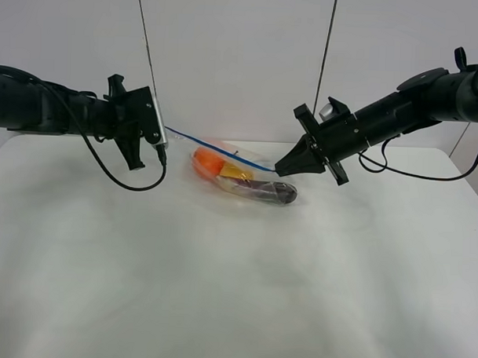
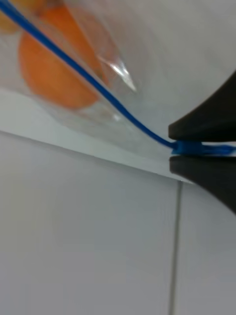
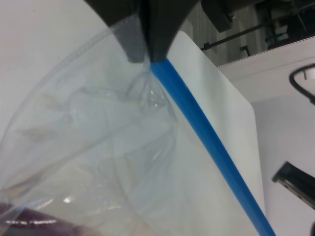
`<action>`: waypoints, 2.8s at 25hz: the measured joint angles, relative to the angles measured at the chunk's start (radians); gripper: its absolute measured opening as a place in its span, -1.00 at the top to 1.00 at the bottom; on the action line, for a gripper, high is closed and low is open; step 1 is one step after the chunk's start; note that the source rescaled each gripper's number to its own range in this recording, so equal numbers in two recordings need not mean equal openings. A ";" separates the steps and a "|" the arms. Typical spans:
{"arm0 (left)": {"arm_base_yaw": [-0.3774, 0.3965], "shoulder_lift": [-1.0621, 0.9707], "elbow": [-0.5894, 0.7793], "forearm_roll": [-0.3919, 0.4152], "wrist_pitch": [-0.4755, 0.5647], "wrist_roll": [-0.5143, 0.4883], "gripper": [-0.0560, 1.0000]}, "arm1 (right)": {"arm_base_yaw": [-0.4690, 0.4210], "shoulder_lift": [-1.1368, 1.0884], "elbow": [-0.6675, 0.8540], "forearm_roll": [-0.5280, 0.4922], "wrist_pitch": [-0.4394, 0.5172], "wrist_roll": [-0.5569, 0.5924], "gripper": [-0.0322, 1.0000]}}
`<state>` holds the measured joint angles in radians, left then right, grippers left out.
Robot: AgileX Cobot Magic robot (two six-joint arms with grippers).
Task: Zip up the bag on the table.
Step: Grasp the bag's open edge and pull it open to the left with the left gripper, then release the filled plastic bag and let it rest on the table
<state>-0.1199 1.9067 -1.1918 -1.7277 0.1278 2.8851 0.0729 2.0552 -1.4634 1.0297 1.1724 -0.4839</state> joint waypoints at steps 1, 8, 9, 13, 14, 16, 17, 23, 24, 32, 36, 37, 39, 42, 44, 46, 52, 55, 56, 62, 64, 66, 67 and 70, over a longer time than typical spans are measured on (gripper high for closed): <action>0.006 0.000 0.000 0.000 -0.008 0.000 0.89 | 0.000 0.000 0.000 -0.004 0.000 0.000 0.94; 0.014 0.000 0.000 0.000 -0.008 0.008 0.89 | 0.000 0.000 0.000 -0.004 0.002 0.000 0.94; 0.014 0.000 0.000 0.000 -0.008 0.008 0.89 | 0.000 0.000 0.000 -0.004 0.002 0.000 0.94; 0.014 0.000 0.000 0.000 0.009 0.008 0.85 | 0.000 0.000 0.000 -0.010 0.003 0.000 0.94; 0.016 0.000 0.000 0.000 0.019 0.008 0.78 | 0.000 0.000 0.000 -0.015 0.006 0.000 0.94; 0.022 0.000 0.000 -0.001 0.045 0.008 0.48 | 0.000 0.000 0.000 -0.028 0.010 0.000 0.94; 0.025 0.000 -0.001 -0.001 0.059 0.007 0.24 | 0.000 0.000 0.000 -0.031 0.010 0.000 0.94; 0.078 0.009 -0.005 -0.001 0.097 0.000 -0.86 | 0.000 0.000 0.000 -0.034 0.015 0.000 0.94; 0.099 0.010 -0.005 -0.001 0.097 -0.007 -0.91 | 0.000 0.000 0.000 -0.035 0.015 0.000 0.94; 0.219 0.012 -0.069 -0.001 0.086 -0.491 -1.00 | 0.000 0.000 0.000 -0.036 0.015 0.000 0.94; 0.236 0.009 -0.090 -0.002 0.061 -0.885 -1.00 | 0.000 0.000 0.000 -0.036 0.015 0.000 0.94; 0.237 0.003 -0.090 -0.002 0.061 -0.959 -1.00 | 0.000 0.000 0.000 -0.036 0.015 0.000 0.94; 0.237 -0.012 -0.090 -0.002 0.087 -1.079 -1.00 | 0.000 0.000 0.000 -0.036 0.015 0.000 0.94; 0.237 -0.029 -0.090 -0.001 0.184 -1.236 -1.00 | 0.000 0.000 0.000 -0.036 0.015 0.000 0.94; 0.237 -0.033 -0.090 0.003 0.289 -1.350 -1.00 | 0.000 0.000 0.000 -0.036 0.015 0.000 0.94; 0.237 -0.033 -0.090 0.059 0.404 -1.478 -1.00 | 0.000 0.000 0.000 -0.035 0.015 0.000 0.94; 0.236 -0.035 -0.092 0.545 0.547 -1.929 -1.00 | 0.000 0.000 0.000 -0.034 0.018 0.000 0.94; 0.236 -0.035 -0.096 0.898 0.579 -2.200 -1.00 | 0.000 0.000 0.000 -0.034 0.020 0.000 0.94; 0.236 -0.035 -0.103 1.018 0.602 -2.291 -1.00 | 0.000 0.000 0.000 -0.034 0.020 0.000 0.94; 0.236 -0.035 -0.208 1.479 0.820 -2.647 -1.00 | 0.000 0.000 0.000 -0.033 0.021 0.000 0.94; 0.236 -0.035 -0.239 1.535 0.897 -2.687 -1.00 | 0.000 0.000 0.000 -0.033 0.021 0.000 0.94; 0.236 -0.036 -0.253 1.553 0.956 -2.698 -1.00 | 0.000 0.000 0.000 -0.033 0.021 0.000 0.94; 0.236 -0.036 -0.257 1.559 0.990 -2.701 -1.00 | 0.000 0.000 0.000 -0.033 0.021 0.000 0.94; 0.232 -0.036 -0.257 1.576 1.067 -2.720 -1.00 | 0.000 0.000 0.000 -0.033 0.022 0.000 0.94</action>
<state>0.1119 1.8710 -1.4488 -0.1514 1.1951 0.1650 0.0729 2.0552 -1.4634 0.9972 1.1944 -0.4839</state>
